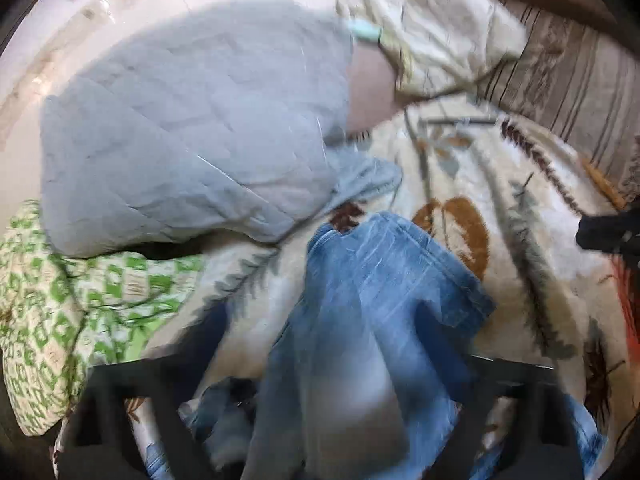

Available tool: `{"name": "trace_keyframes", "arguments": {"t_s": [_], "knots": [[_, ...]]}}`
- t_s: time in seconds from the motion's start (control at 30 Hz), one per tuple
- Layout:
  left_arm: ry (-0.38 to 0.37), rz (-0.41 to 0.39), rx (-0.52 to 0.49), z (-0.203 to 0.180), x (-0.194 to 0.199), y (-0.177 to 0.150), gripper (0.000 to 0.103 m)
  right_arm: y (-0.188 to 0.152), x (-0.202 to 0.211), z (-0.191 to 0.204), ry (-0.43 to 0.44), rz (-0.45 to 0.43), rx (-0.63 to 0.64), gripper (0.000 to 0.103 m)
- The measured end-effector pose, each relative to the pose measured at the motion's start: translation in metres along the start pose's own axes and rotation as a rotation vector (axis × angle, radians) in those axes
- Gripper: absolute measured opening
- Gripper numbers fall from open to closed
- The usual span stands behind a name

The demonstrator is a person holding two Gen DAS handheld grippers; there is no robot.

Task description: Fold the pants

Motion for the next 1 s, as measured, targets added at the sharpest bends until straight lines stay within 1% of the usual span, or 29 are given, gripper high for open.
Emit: {"name": "trace_keyframes", "arguments": {"t_s": [0.03, 0.07, 0.1, 0.13, 0.17, 0.2, 0.23, 0.3, 0.37, 0.4, 0.43, 0.47, 0.57, 0.6, 0.63, 0.67, 0.77, 0.83, 0.9, 1.0], "knots": [[-0.035, -0.012, -0.015, -0.002, 0.013, -0.005, 0.097, -0.010, 0.006, 0.003, 0.000, 0.004, 0.014, 0.015], [-0.065, -0.006, -0.032, -0.004, 0.022, -0.008, 0.097, -0.019, 0.012, 0.006, 0.011, 0.004, 0.020, 0.032], [-0.100, 0.003, -0.058, -0.008, 0.040, -0.020, 0.097, -0.034, 0.022, 0.009, 0.037, 0.000, 0.021, 0.071], [-0.113, 0.008, -0.073, -0.011, 0.048, -0.026, 0.097, -0.044, 0.033, 0.012, 0.050, -0.022, 0.007, 0.087], [-0.127, 0.017, -0.094, -0.016, 0.061, -0.035, 0.099, -0.052, 0.042, 0.014, 0.055, -0.047, -0.005, 0.097], [-0.145, 0.033, -0.115, -0.020, 0.077, -0.049, 0.101, -0.067, 0.059, 0.020, 0.067, -0.079, -0.010, 0.097], [-0.158, 0.047, -0.118, -0.022, 0.085, -0.057, 0.101, -0.078, 0.069, 0.025, 0.074, -0.078, -0.003, 0.097], [-0.212, 0.102, -0.084, -0.023, 0.106, -0.079, 0.101, -0.094, 0.083, 0.035, 0.076, -0.084, -0.009, 0.097], [-0.223, 0.135, -0.056, -0.018, 0.127, -0.094, 0.101, -0.122, 0.097, 0.050, 0.109, -0.065, -0.013, 0.097], [-0.220, 0.143, -0.055, -0.017, 0.136, -0.103, 0.101, -0.130, 0.101, 0.054, 0.121, -0.063, -0.009, 0.097], [-0.215, 0.149, -0.063, -0.015, 0.148, -0.110, 0.101, -0.145, 0.110, 0.064, 0.140, -0.068, -0.002, 0.097], [-0.207, 0.147, -0.076, -0.010, 0.160, -0.115, 0.101, -0.153, 0.114, 0.067, 0.148, -0.068, 0.001, 0.097], [-0.169, 0.110, -0.105, 0.008, 0.202, -0.124, 0.101, -0.184, 0.137, 0.085, 0.190, -0.101, 0.002, 0.097], [-0.174, 0.106, -0.089, 0.014, 0.211, -0.124, 0.103, -0.194, 0.147, 0.090, 0.193, -0.130, -0.010, 0.097], [-0.194, 0.115, -0.060, 0.018, 0.214, -0.123, 0.103, -0.201, 0.150, 0.093, 0.191, -0.146, -0.025, 0.097], [-0.208, 0.119, -0.035, 0.019, 0.212, -0.121, 0.103, -0.207, 0.148, 0.095, 0.198, -0.144, -0.056, 0.097], [-0.209, 0.139, -0.015, 0.007, 0.189, -0.120, 0.103, -0.217, 0.123, 0.095, 0.239, -0.067, -0.146, 0.097], [-0.273, 0.133, -0.013, -0.016, 0.172, -0.115, 0.103, -0.219, 0.104, 0.088, 0.249, -0.046, -0.199, 0.097], [-0.332, 0.126, -0.027, -0.042, 0.150, -0.105, 0.103, -0.219, 0.093, 0.081, 0.230, -0.056, -0.227, 0.097], [-0.372, 0.149, -0.044, -0.075, 0.107, -0.091, 0.103, -0.213, 0.077, 0.072, 0.212, -0.064, -0.262, 0.096]]}}
Point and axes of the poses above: each gripper's, at about its wrist camera, not at the fingertips, and x roughly against the way its jaws point, z to its left, y to its top, the point moved 6 cm from there along -x, roughly the way its jaws point, and after that the axes turned 7 degrees about x, right-handed, at the moved point
